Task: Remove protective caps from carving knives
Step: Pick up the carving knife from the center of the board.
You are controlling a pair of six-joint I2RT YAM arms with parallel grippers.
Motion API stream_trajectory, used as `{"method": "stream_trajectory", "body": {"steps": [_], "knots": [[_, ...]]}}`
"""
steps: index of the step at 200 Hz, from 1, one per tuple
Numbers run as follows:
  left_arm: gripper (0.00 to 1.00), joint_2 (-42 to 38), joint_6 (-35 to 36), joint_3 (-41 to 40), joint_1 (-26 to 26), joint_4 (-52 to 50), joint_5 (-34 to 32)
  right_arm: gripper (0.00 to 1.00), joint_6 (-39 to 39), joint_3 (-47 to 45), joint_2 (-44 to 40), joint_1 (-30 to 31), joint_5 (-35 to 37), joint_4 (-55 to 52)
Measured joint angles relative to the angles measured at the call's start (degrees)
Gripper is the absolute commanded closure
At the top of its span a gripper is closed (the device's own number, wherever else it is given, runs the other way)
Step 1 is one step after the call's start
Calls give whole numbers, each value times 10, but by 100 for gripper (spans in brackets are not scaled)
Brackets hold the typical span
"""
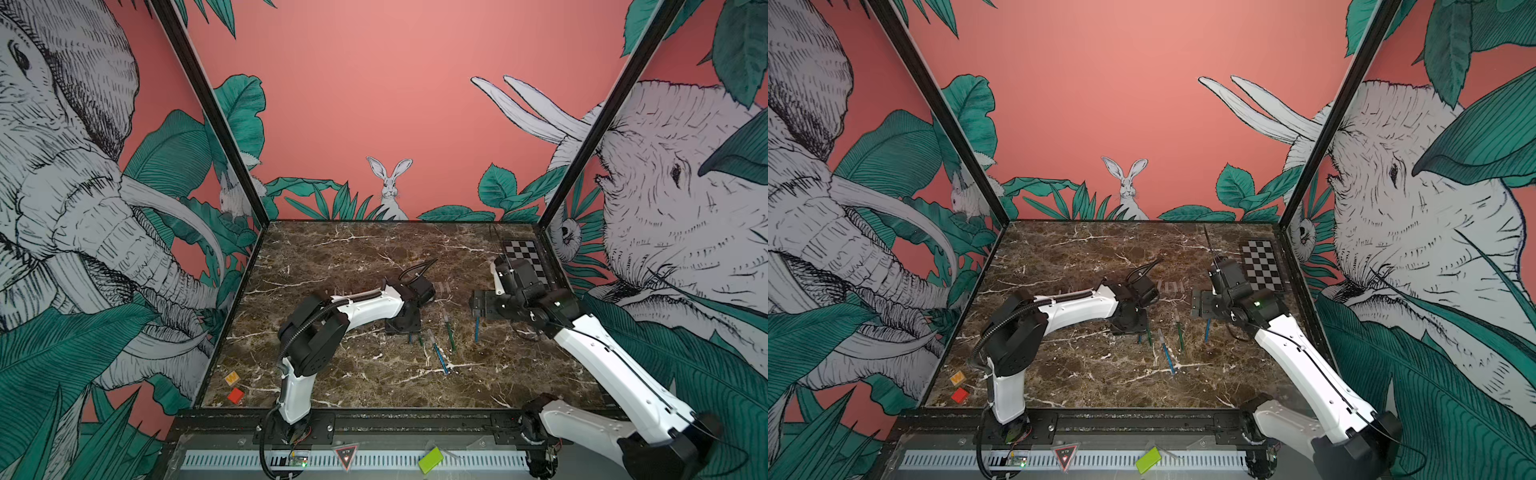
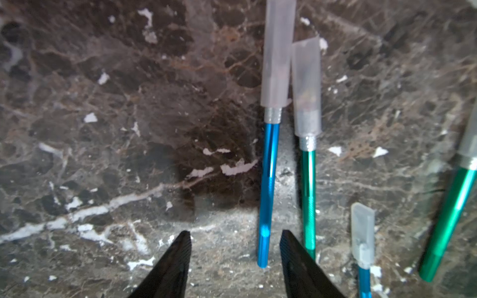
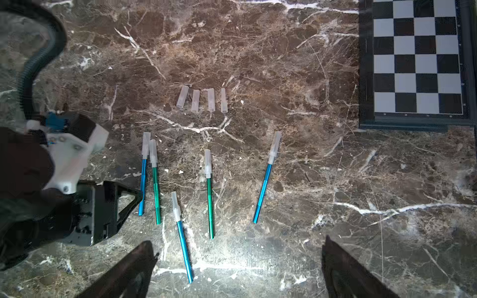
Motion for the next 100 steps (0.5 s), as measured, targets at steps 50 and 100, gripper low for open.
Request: {"method": "stream_trajectory", "body": {"steps": [50,100], "knots": [[54,21,-7,26,-10,-15,-22,2,14,-32,-68,13,-7,-14],[60,41,-9,37,-22,-21,-35,2,19,-37,-85,16,-15,-25]]}}
